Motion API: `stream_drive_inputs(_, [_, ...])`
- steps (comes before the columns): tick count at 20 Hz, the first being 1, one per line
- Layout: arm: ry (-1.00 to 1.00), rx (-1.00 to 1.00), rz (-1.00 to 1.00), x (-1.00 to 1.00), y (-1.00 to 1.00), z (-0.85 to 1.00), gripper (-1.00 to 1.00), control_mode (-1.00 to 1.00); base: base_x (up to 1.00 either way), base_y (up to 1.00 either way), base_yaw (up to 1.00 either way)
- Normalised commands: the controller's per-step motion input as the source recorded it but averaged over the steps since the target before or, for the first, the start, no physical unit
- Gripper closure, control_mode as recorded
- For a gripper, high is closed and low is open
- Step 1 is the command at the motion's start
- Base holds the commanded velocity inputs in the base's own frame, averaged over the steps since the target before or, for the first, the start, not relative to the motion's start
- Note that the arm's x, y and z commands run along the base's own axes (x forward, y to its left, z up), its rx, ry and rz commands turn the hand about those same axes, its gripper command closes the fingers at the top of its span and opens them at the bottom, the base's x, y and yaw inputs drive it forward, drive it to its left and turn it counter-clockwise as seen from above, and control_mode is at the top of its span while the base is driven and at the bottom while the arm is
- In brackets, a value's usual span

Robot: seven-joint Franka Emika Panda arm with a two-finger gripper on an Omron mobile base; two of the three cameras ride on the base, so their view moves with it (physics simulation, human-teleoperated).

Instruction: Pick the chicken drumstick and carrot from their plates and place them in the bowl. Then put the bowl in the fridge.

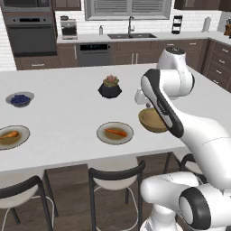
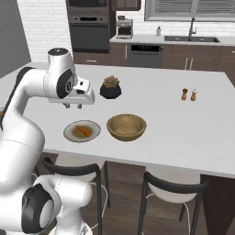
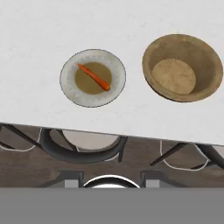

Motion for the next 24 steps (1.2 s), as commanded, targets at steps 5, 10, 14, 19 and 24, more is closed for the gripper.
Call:
stream_drive_inputs(5, [0.00,-0.01,0.00,-0.22,0.03,-0.38,-1.00,-1.00,0.00,0.00,0.00])
stream_drive_inputs(10, [0.02,0.00,0.13,0.00,0.28,-0.65,-1.00,-1.00,0.00,0.00,0.00])
stream_drive_inputs(14, [0.14,0.00,0.19,0.66,0.44,-0.48,-1.00,-1.00,0.00,0.00,0.00])
stream_drive_inputs(19, [0.22,-0.01,0.13,0.77,0.42,-0.45,-1.00,-1.00,0.00,0.00,0.00])
stream_drive_inputs(24, [0.16,-0.05,0.05,0.65,0.13,-0.39,-1.00,-1.00,0.00,0.00,0.00])
